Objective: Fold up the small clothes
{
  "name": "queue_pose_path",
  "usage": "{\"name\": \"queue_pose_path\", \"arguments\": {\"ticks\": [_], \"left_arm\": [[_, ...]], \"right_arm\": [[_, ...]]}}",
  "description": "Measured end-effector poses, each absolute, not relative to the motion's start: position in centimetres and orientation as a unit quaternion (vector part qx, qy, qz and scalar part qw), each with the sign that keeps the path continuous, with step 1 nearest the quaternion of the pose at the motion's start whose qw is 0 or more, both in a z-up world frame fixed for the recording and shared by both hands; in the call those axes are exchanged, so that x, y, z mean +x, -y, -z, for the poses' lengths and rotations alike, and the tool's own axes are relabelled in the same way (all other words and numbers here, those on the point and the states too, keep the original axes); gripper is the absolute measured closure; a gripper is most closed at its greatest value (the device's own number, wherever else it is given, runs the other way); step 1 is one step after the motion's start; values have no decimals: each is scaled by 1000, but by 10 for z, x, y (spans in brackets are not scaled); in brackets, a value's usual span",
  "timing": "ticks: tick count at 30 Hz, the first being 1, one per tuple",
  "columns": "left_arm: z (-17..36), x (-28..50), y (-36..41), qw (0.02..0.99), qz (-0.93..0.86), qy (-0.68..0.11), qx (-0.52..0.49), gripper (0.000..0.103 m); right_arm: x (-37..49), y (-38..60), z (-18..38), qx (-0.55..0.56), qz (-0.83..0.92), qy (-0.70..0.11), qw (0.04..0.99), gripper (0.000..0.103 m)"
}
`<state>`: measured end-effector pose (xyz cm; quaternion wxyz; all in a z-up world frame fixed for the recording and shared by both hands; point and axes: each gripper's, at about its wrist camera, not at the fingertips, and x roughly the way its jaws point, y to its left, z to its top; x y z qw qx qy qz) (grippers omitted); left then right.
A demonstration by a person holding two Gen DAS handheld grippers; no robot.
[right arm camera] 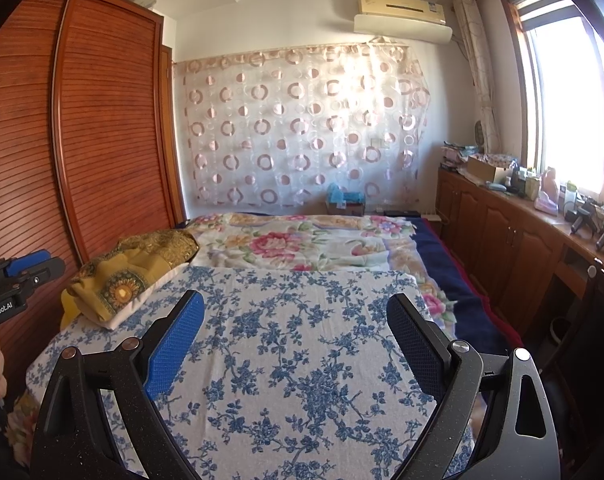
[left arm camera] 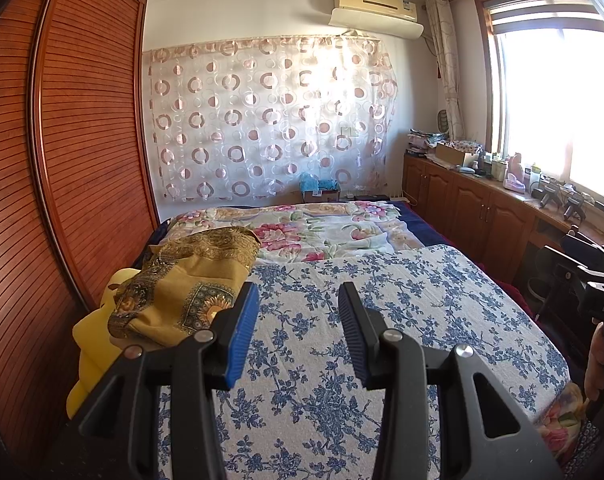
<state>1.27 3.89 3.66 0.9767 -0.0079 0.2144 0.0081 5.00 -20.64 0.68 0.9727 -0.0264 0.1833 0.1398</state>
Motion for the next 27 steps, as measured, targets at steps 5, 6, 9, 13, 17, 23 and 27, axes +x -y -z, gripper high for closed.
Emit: {"name": "queue_pose_path", "arguments": {"ticks": [5,6,9,13,17,23,27], "left_arm": [[-36,13,-39,977,-9,-214,-8,63],[-36,13,-39,977,-9,-214,-9,63],[-36,13,-39,977,-8,-214,-8,63],[-35,13,-39,977,-8,-214,-8,63],[-35,12,-39,977,-8,-213,-8,63],[-35,12,-39,977,-8,-213,-8,62],[-35,12,-39,977,-8,-214,-8,62]], "right_arm": [[50,207,-8,-26,-140,-184,973,9],[50,207,-8,-26,-140,-184,973,9],[50,207,-7,-26,-140,-184,973,9],[50,207,-7,-26,-140,-184,973,9],[50,206,-8,-26,-141,-184,972,9],[50,205,-8,-26,-141,-183,973,9],[50,205,-8,-26,-140,-184,973,9]]}}
